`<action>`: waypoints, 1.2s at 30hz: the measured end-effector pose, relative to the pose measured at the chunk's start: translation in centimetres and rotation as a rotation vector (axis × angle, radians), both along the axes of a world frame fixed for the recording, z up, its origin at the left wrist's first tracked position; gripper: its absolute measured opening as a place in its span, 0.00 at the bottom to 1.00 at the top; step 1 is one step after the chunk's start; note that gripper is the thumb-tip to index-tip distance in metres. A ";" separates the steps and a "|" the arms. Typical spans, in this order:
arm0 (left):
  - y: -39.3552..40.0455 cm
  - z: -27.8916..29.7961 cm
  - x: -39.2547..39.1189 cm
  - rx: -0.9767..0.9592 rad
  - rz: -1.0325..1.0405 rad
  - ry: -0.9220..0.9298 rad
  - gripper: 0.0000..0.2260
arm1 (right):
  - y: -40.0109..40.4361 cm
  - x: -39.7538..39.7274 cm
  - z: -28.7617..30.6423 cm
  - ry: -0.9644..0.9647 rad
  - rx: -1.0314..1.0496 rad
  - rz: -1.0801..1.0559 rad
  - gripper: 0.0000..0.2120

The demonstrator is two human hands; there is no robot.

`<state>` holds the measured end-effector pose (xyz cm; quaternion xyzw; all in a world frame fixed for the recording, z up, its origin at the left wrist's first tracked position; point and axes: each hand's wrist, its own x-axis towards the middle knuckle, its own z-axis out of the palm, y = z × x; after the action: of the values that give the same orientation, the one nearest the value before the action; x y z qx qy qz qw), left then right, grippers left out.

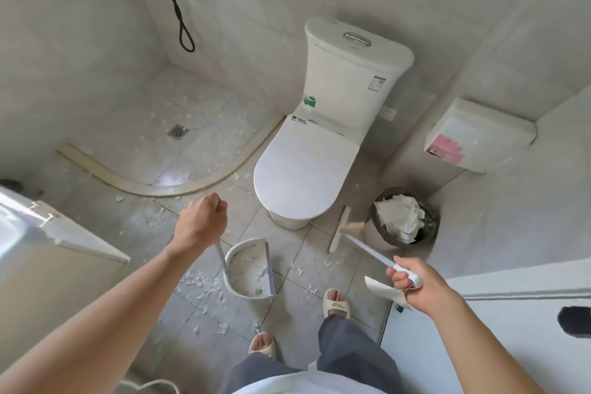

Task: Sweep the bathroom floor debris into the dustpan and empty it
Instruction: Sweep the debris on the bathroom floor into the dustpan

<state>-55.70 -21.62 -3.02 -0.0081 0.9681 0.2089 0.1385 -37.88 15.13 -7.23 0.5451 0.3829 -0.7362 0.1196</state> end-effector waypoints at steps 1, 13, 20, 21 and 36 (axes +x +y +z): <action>0.1 -0.2 -0.1 -0.002 0.024 -0.003 0.14 | 0.6 -1.0 -0.2 0.007 -0.003 0.006 0.05; 5.5 -1.9 -1.6 -0.070 0.427 -0.070 0.14 | 13.2 -18.2 -6.3 -0.020 0.241 0.239 0.07; 8.1 -1.7 -0.6 -0.140 0.583 -0.101 0.14 | 19.6 -26.1 -10.6 -0.148 0.447 0.415 0.07; 8.3 -1.8 -0.4 -0.151 0.593 -0.104 0.14 | 20.1 -26.5 -11.3 -0.164 0.449 0.430 0.08; 6.5 -2.4 1.6 -0.098 0.592 -0.105 0.14 | 11.4 -18.9 -13.7 -0.304 0.281 0.613 0.08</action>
<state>-54.14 -15.09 -5.37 -0.3072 0.9241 0.1926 0.1210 -56.76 26.56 -20.92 0.5193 0.6034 -0.5173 0.3140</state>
